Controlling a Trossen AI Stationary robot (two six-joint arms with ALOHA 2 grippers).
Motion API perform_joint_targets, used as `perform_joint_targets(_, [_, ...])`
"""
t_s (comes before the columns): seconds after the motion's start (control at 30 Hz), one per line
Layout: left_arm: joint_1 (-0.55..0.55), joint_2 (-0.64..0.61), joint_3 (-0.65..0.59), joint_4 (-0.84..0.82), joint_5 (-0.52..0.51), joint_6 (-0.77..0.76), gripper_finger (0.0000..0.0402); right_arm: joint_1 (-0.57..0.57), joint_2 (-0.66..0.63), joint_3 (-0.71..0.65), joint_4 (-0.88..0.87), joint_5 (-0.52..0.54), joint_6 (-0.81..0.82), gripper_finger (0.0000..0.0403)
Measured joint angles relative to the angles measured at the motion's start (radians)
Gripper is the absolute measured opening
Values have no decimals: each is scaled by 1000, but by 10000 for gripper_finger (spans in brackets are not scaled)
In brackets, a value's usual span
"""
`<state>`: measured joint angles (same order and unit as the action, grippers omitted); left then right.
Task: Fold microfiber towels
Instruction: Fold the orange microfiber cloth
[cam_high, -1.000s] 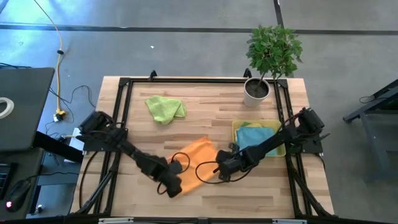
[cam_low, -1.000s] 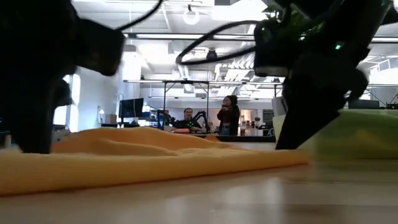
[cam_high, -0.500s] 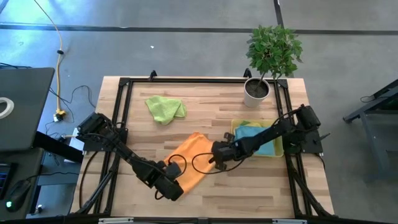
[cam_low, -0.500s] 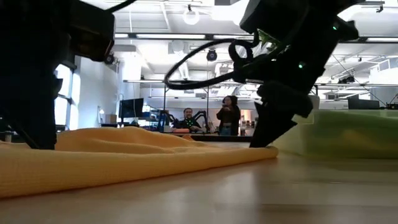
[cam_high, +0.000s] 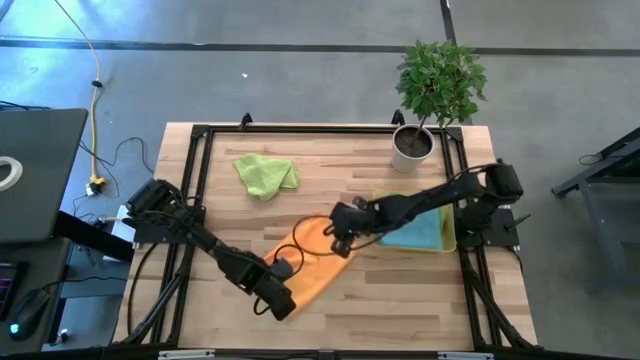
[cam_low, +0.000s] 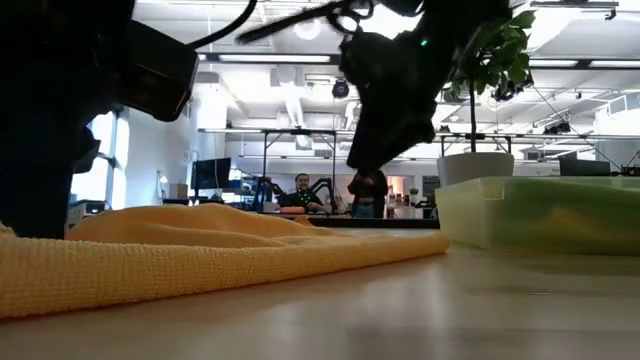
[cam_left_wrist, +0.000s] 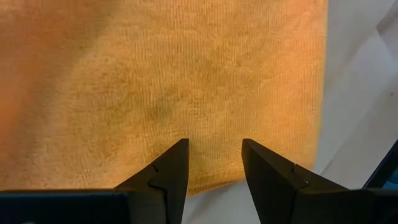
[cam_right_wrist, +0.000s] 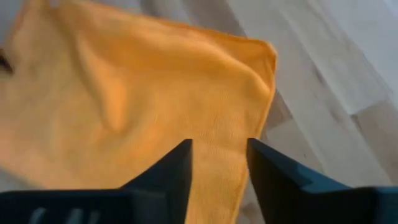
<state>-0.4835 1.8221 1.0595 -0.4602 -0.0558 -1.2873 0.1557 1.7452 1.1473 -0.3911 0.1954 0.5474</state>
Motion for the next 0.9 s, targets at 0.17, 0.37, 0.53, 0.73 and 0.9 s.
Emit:
perform_joint_targets(0.17, [-2,-9,0,8,27,0,138,-83,53,0,9,-69,98,205])
perform_joint_targets(0.37, [-2,-49,3,-4,30,15,138,-123,140,-1,23,-185,99,210])
perform_joint_targets(0.53, [-3,-100,3,-8,17,16,138,-120,178,0,55,-215,81,191])
perform_joint_targets(0.73, [-3,-169,2,-9,-23,23,138,-93,185,0,64,-186,81,174])
perform_joint_targets(0.9, [-3,-236,2,-14,-89,26,138,-75,196,0,66,-145,82,138])
